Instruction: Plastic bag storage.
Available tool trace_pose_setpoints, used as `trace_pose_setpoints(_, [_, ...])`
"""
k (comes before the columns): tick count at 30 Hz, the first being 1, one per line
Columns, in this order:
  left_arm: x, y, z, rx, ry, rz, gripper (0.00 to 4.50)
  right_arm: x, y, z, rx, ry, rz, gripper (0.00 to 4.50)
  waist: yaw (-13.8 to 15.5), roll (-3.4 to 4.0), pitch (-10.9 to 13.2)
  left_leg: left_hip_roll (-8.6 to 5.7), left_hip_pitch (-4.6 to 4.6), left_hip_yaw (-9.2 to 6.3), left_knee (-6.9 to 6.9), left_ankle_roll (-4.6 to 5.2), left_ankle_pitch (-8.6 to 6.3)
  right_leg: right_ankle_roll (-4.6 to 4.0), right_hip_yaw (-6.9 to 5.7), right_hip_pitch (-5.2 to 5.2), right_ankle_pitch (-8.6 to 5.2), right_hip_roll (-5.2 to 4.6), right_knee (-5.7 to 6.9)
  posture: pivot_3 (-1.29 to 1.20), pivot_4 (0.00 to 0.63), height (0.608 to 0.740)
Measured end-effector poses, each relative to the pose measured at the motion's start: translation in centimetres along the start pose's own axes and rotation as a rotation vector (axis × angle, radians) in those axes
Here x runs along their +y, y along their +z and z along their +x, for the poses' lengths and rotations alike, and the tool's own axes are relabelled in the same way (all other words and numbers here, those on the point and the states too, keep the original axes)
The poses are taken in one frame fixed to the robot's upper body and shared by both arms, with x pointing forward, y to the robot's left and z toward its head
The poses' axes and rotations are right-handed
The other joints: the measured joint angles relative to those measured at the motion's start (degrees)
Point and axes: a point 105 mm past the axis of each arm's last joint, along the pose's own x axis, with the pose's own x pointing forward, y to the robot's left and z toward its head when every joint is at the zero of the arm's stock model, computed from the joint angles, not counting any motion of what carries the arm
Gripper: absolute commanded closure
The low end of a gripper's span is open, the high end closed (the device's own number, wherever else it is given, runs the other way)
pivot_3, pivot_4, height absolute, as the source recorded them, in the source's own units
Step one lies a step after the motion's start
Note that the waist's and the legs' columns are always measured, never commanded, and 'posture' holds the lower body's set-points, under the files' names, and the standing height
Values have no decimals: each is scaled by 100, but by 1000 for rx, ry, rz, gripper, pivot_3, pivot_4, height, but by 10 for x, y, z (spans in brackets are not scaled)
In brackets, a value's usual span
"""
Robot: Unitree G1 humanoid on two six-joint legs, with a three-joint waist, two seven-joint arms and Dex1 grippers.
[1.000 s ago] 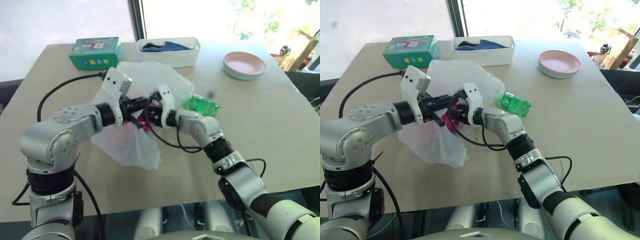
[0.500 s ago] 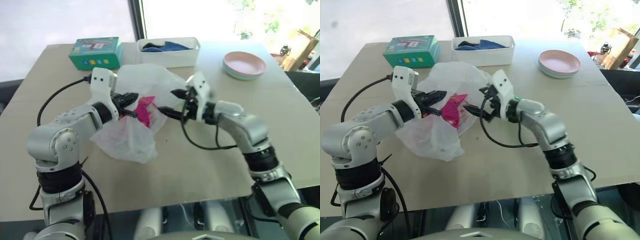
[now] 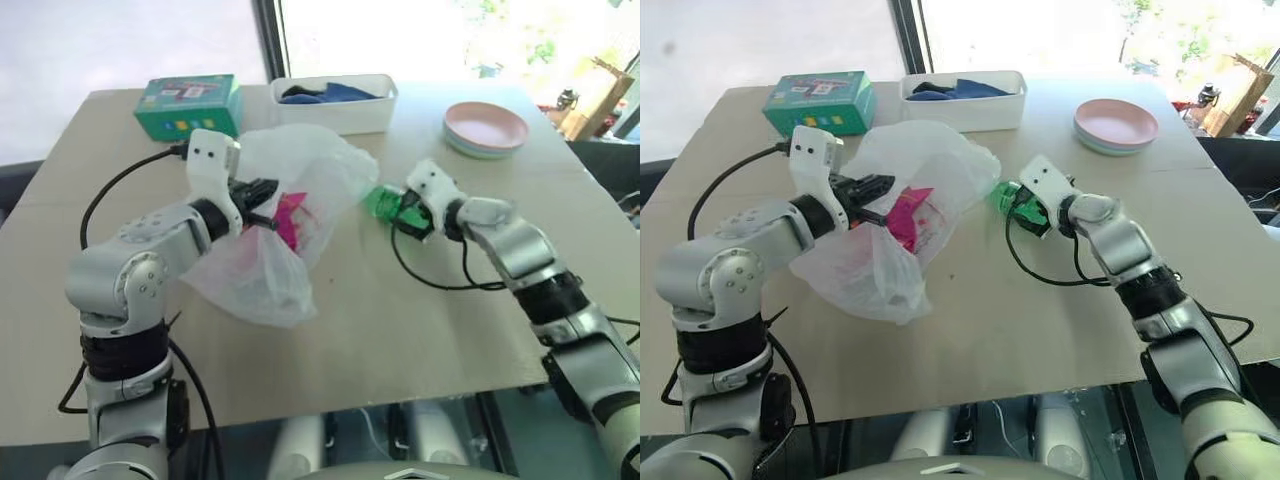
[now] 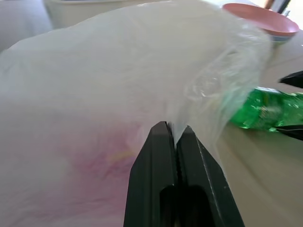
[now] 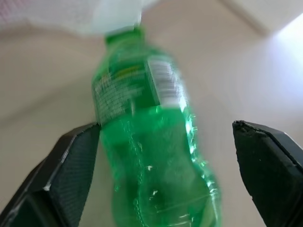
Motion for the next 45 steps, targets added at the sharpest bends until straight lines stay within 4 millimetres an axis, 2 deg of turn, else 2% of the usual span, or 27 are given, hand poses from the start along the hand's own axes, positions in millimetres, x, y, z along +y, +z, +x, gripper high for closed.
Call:
trace_pose_setpoints(4, [-6, 6, -4, -22, -13, 42, 4500, -12, -5, 8, 65, 50, 35, 42, 15, -1, 0, 3, 0, 0, -2, 0, 0, 0, -1, 2, 0, 2, -8, 0, 150, 740])
trace_pose_setpoints(6, [-6, 3, -5, -17, -9, 45, 4500, -17, -13, 11, 94, 53, 27, 890, 24, -1, -1, 0, -1, -1, -2, 1, -1, 0, -1, 3, 0, 0, -11, 0, 150, 740])
trace_pose_setpoints(8, [-6, 0, -6, -9, -7, 45, 4500, -20, -15, 10, 101, 74, 22, 1401, 27, -2, -1, 0, 0, -4, -2, 2, -1, 0, -4, 8, 0, -1, -16, 0, 150, 740])
trace_pose_setpoints(12, [-7, 1, -7, -15, -7, 51, 4500, -19, -21, -1, 108, 129, 4, 1401, 71, -2, -1, -1, -8, -23, -3, 1, -1, 0, -18, 14, 0, -3, -29, 0, 150, 740])
trace_pose_setpoints(17, [-8, 3, -6, -28, -11, 53, 4500, 3, -40, -45, 132, 274, 96, 1401, 128, 3, 4, -2, -16, -40, -11, 2, -2, 1, -24, 31, 0, -7, -69, 0, 150, 740])
trace_pose_setpoints(19, [-9, 5, -4, -37, -19, 56, 4500, 21, -42, -64, 145, 354, 142, 1401, 139, 6, 10, -2, -16, -40, -12, 2, -3, 1, -26, 31, 0, -6, -72, 0, 150, 740])
trace_pose_setpoints(21, [-12, 7, -3, -44, -44, 65, 4500, 39, -36, -76, 136, 417, 178, 1401, 117, 14, 18, 2, -14, -36, -13, 2, -3, 1, -26, 29, 0, -7, -71, 0, 150, 740])
trace_pose_setpoints(24, [-23, 7, -1, -48, -123, 85, 4500, 58, -10, -83, 66, 460, 219, 1401, 52, 15, 20, 9, -8, -33, -11, 1, -3, 1, -28, 30, 1, -7, -65, 0, 150, 740])
trace_pose_setpoints(28, [-36, 9, -2, -57, -213, 96, 4500, 73, 24, -64, -12, 446, 254, 1401, 26, 16, 22, 12, -5, -29, -9, -1, -2, 1, -29, 28, 1, 2, -58, 0, 150, 740])
trace_pose_setpoints(29, [-40, 8, -2, -55, -240, 102, 4500, 76, 37, -52, -32, 426, 264, 1401, 31, 17, 22, 9, -6, -26, -8, -1, -1, 1, -28, 25, 1, 4, -53, 0, 150, 740])
trace_pose_setpoints(31, [-43, 8, -3, -55, -260, 109, 4500, 77, 48, -37, -43, 396, 269, 1401, 45, 16, 23, 3, -8, -29, -7, 0, -1, 1, -30, 24, 1, 4, -50, 0, 150, 740])
trace_pose_setpoints(34, [-41, 10, -4, -60, -254, 107, 4500, 83, 58, -14, -48, 373, 283, 1401, 73, 11, 25, -7, -12, -33, -7, 2, -2, 1, -33, 25, 1, 0, -52, 0, 150, 740])
trace_pose_setpoints(35, [-40, 12, -5, -64, -251, 108, 4500, 84, 62, 2, -51, 354, 306, 1401, 46, 10, 27, -8, -13, -30, -8, 2, -2, 2, -30, 23, 2, 1, -52, 0, 150, 740])
trace_pose_setpoints(37, [-41, 13, -7, -65, -253, 111, 4500, 90, 70, 20, -64, 342, 329, 1401, 32, 10, 30, -6, -13, -31, -11, 1, -2, 2, -31, 22, 1, 6, -54, 0, 150, 740])
trace_pose_setpoints(39, [-41, 14, -8, -71, -246, 116, 4500, 98, 85, 37, -110, 343, 328, 1401, 19, 9, 34, -3, -15, -31, -14, 1, -1, 2, -30, 18, 1, 10, -58, 0, 150, 740])
trace_pose_setpoints(40, [-38, 14, -11, -73, -226, 117, 4500, 107, 100, 48, -181, 374, 367, 1401, -8, 7, 35, 0, -13, -28, -17, 0, -1, 2, -26, 18, 1, 15, -61, 0, 150, 740])
trace_pose_setpoints(41, [-38, 14, -12, -73, -213, 118, 4500, 121, 118, 53, -269, 438, 403, 901, -58, 5, 39, 7, -14, -25, -21, -1, -2, 2, -22, 17, 1, 22, -66, 0, 150, 740])
trace_pose_setpoints(42, [-38, 14, -12, -71, -204, 120, 4500, 128, 127, 54, -316, 474, 420, 388, -74, 6, 40, 8, -14, -27, -25, -2, -2, 1, -24, 18, 1, 23, -69, 0, 150, 740])
trace_pose_setpoints(43, [-37, 13, -13, -69, -196, 119, 4500, 129, 132, 55, -356, 488, 395, 66, -57, 10, 43, 4, -14, -32, -26, -1, -2, 1, -29, 20, 0, 19, -74, 0, 150, 740])
trace_pose_setpoints(45, [-35, 7, -14, -50, -178, 110, 4500, 124, 135, 59, -415, 457, 331, 20, 5, 8, 43, -1, -15, -34, -25, -1, -3, 1, -32, 24, 1, 12, -80, 0, 150, 740])
